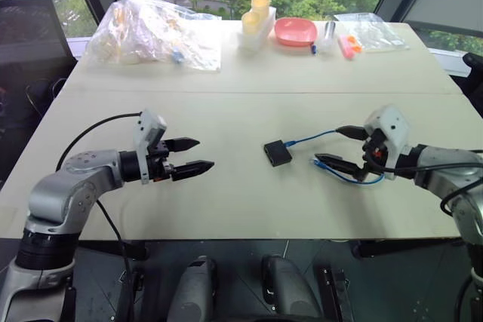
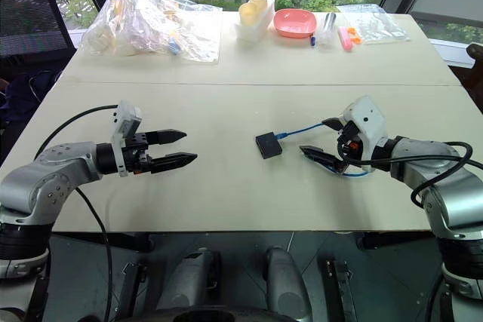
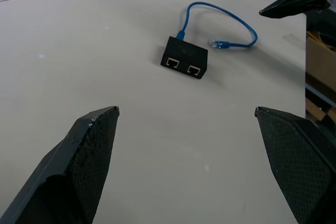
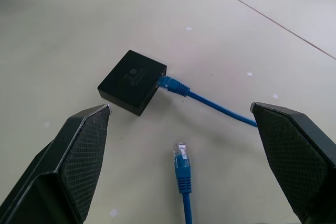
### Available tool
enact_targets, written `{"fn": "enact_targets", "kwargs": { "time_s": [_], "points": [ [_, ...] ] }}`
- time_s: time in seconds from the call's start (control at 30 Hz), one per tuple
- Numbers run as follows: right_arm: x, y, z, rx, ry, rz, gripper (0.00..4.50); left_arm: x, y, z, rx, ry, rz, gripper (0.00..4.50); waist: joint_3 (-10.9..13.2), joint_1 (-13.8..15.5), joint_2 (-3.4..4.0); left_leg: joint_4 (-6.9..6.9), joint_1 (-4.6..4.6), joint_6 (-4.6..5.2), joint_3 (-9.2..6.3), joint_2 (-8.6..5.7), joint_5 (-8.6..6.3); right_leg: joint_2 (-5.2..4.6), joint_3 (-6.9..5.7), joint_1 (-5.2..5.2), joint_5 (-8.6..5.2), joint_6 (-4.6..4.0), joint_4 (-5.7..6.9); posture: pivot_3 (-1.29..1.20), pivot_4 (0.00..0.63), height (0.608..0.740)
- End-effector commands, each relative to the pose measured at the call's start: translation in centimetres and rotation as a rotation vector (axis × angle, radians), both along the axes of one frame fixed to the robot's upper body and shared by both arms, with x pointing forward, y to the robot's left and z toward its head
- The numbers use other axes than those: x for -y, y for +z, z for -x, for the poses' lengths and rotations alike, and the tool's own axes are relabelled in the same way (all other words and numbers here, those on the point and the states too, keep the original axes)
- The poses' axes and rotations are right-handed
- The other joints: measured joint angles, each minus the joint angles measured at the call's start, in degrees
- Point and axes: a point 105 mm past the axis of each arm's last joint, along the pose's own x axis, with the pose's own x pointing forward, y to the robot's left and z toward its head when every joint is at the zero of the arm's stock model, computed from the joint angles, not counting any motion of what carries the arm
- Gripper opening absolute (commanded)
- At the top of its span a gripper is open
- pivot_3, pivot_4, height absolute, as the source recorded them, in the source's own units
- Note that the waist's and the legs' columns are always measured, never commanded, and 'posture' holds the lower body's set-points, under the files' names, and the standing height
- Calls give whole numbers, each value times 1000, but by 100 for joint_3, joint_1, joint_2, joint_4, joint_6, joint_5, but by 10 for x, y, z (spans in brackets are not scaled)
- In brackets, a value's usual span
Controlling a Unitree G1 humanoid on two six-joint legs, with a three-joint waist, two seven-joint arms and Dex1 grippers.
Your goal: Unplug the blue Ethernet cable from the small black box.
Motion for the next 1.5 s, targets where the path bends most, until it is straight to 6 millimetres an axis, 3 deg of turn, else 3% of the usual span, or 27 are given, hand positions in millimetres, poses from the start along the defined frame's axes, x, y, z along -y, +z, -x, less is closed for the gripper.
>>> {"fn": "enact_targets", "kwargs": {
  "time_s": [0.03, 0.2, 0.33, 0.43, 0.7, 0.9, 1.13, 1.23, 1.47, 1.5],
  "points": [
    [-10, 11, -14, 77, 28, 17, 4500, 4, 18, -1, 42, -49, 17, 4344, 0, -15, 0, 0, 0, 0, 1, 0, 0, 0, 0, 0, 0, 0, 1, 0, 150, 740],
    [-25, -5, -72, 101, 18, 187, 4500, 6, 36, -6, 85, -99, -3, 4344, 1, -66, 0, 12, 9, 1, 8, -3, 1, 13, 1, 3, 10, -14, 5, 0, 150, 740],
    [-26, -21, -92, 33, 117, 316, 4500, -1, 39, 5, 56, -147, -27, 4344, 2, -35, 1, -1, 5, 1, 18, -2, 1, 21, -1, -3, 6, -7, 6, 0, 150, 740],
    [-31, -21, -102, 0, 194, 378, 4500, -5, 39, 11, 37, -156, -40, 4344, 4, -32, 4, -13, -7, 1, 23, -3, 0, 19, 2, -19, 5, 0, 6, 0, 150, 740],
    [-35, -24, -112, -83, 369, 554, 4500, -8, 34, 18, 53, -122, -51, 4344, 4, -48, 3, -14, 1, 1, 23, -2, 1, 20, 1, -16, 5, 0, 12, 0, 150, 740],
    [-41, -21, -110, -113, 447, 557, 4500, -6, 31, 23, 62, -95, -39, 4344, 5, -52, 4, -10, 4, -2, 23, -2, 2, 18, 2, -16, 6, 0, 24, 0, 150, 740],
    [-51, -39, -109, -166, 466, 547, 4500, -3, 32, 19, 75, -83, -35, 4344, 4, -69, 4, -9, 12, -6, 22, -2, 5, 19, 2, -13, 7, -1, 33, 0, 150, 740],
    [-58, -44, -109, -194, 462, 503, 3581, -1, 32, 17, 78, -83, -39, 4361, 4, -122, 3, -9, 23, -7, 21, -1, 5, 21, 2, -4, 7, -1, 37, 0, 150, 740],
    [-63, -49, -116, -114, 461, 610, 108, 2, 28, 13, 74, -93, -51, 4361, 4, -230, 3, -14, 109, -8, 19, -1, 5, 21, 7, 71, 6, -5, 38, 0, 150, 740],
    [-63, -46, -120, -66, 455, 641, 17, 1, 27, 12, 71, -94, -53, 4361, 4, -230, 3, -14, 109, -10, 15, -1, 5, 22, 7, 71, 6, -6, 42, 0, 150, 740]
  ]
}}
